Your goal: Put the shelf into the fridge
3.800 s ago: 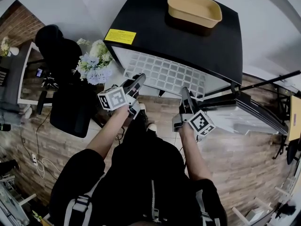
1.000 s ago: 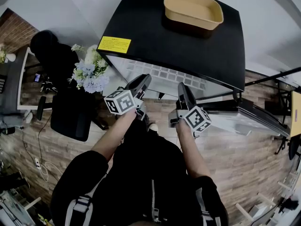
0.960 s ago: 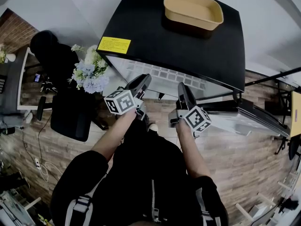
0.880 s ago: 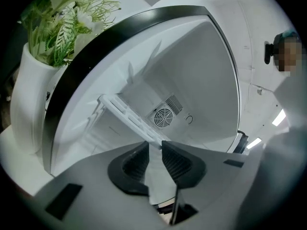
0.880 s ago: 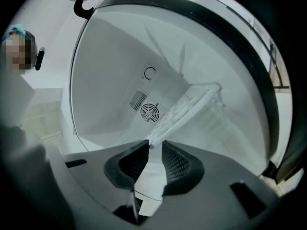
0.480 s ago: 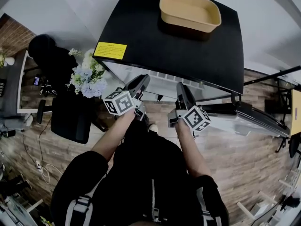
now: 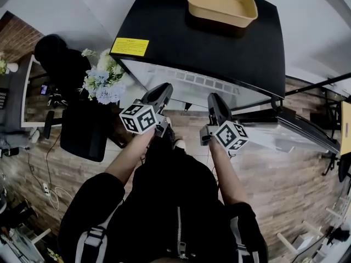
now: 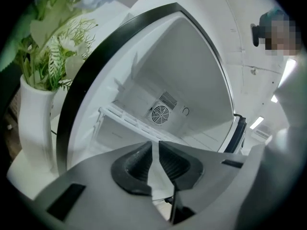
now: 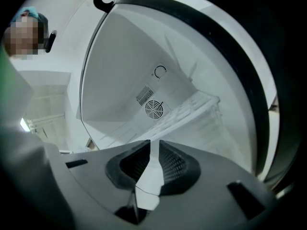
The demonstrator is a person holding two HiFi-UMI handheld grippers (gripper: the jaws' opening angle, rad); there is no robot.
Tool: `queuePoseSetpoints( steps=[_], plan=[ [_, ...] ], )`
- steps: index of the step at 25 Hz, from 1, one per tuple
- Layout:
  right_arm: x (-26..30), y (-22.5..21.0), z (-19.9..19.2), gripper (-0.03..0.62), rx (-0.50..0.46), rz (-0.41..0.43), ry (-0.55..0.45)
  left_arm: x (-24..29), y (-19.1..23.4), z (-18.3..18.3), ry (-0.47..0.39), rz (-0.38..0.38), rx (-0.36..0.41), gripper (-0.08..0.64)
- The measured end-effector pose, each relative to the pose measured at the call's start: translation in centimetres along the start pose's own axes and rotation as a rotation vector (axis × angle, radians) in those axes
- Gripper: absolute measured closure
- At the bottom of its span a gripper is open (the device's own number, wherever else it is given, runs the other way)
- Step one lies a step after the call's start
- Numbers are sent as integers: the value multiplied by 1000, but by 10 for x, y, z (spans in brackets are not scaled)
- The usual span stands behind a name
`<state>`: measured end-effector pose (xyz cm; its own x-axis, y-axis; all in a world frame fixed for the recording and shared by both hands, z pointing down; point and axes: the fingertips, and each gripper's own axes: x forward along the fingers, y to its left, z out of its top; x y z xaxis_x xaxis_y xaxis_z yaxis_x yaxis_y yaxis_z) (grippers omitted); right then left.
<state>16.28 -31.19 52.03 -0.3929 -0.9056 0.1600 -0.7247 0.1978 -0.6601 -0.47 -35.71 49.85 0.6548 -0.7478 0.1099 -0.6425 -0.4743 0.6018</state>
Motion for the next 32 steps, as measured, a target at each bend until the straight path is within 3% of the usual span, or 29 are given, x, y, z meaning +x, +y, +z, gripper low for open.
queuePoseSetpoints(
  steps=[8, 16, 22, 32],
  plan=[
    [-30, 6, 2, 584, -310, -63, 8, -30, -13, 4, 15, 36, 267, 518],
    [-55, 19, 3, 584, -476, -80, -7, -59, -23, 3, 4, 78, 484, 520],
    [-72, 26, 2, 584, -539, -80, -28, -75, -33, 4, -40, 97, 553, 520],
    [-92, 41, -4, 584, -536, -89, -47, -96, -46, 4, -43, 85, 595, 520]
  ],
)
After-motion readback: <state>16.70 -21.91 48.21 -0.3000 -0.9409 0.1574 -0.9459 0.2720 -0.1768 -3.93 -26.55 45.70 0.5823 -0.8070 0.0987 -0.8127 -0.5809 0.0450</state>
